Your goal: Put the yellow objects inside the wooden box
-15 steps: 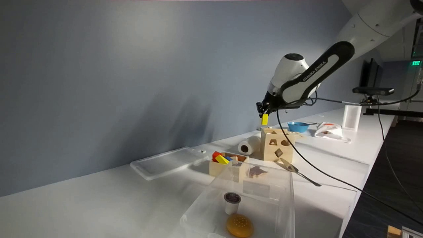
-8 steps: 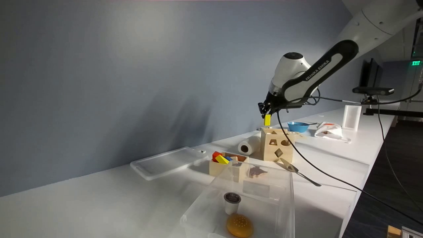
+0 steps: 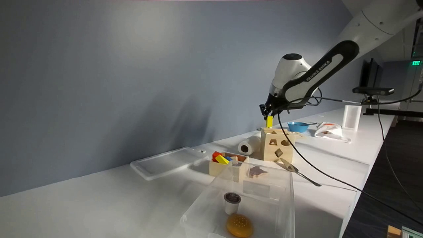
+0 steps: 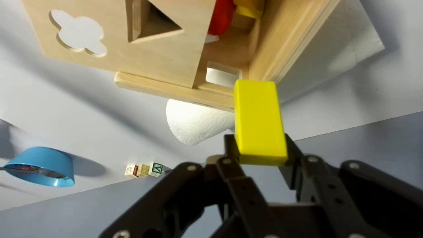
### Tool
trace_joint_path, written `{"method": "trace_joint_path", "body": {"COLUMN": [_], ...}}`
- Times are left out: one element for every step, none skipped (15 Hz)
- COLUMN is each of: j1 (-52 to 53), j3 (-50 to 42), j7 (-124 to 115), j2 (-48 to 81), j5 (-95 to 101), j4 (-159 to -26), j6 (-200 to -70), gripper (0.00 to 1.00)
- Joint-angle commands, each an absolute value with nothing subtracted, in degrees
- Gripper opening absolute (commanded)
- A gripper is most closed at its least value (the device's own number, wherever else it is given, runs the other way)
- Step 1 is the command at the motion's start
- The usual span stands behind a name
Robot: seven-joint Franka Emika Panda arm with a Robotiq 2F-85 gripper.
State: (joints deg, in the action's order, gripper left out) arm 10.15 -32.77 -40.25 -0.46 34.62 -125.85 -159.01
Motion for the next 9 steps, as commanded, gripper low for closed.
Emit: {"method": "trace_joint_path", "body": {"j1": [10.0, 10.0, 10.0, 10.0, 10.0, 10.1, 10.3, 10.8, 11.6], "j3": [-32.8, -32.8, -32.8, -32.7, -32.7, -32.6, -32.4, -32.0, -31.3], "j7": [-41.8, -41.7, -41.7, -41.6, -41.8, -41.3, -40.2, -38.1, -35.7], "j2": [-2.8, -2.9, -2.9, -3.1, -3.1, -3.4, -3.9, -4.9, -6.4], "j5": [36.7, 36.8, 36.8, 36.6, 36.9, 36.5, 35.4, 33.8, 30.9], "j4": [-127.4, -127.4, -127.5, -127.6, -127.5, -127.8, -128.3, -129.1, -130.1], "j6": [-157.2, -157.2, -157.0, -157.1, -157.1, -157.6, -157.8, -157.6, -155.8], "gripper": [0.6, 0.67, 0.73, 0.8, 0.88, 0.94, 0.99, 1.0, 1.0]}}
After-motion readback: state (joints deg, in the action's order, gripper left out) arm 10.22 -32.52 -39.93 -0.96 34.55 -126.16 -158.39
